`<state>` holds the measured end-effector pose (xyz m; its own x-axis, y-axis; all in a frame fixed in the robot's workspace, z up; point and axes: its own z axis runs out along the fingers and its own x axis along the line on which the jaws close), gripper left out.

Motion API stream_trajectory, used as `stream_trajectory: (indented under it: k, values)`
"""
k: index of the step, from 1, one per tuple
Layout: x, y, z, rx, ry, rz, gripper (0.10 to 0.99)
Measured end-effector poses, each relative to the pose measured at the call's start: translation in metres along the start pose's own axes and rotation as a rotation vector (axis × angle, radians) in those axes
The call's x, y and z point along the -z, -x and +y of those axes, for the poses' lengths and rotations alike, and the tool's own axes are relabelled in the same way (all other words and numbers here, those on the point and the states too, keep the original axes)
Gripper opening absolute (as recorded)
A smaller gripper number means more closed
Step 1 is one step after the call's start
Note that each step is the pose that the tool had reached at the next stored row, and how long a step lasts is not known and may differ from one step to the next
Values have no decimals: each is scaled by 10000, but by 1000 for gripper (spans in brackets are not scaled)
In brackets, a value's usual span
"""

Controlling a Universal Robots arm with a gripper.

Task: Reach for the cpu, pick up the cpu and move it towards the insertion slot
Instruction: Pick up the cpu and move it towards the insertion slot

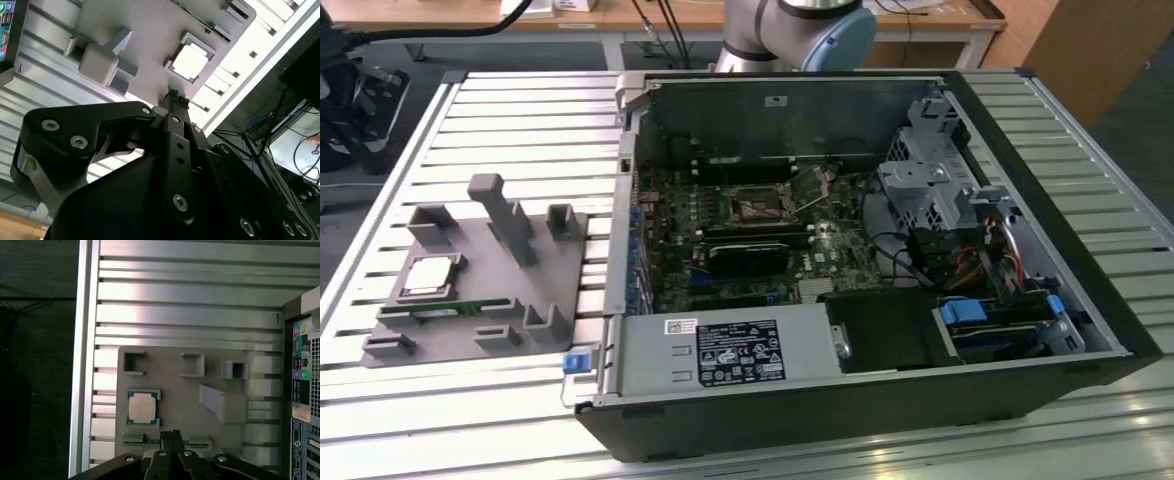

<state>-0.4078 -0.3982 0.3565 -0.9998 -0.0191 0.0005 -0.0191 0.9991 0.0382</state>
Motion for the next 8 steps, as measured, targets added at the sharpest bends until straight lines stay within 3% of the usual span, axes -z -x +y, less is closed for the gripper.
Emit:
stream_trajectory:
  k: [8]
  values:
    - [-7, -171, 3, 1, 1, -1, 106]
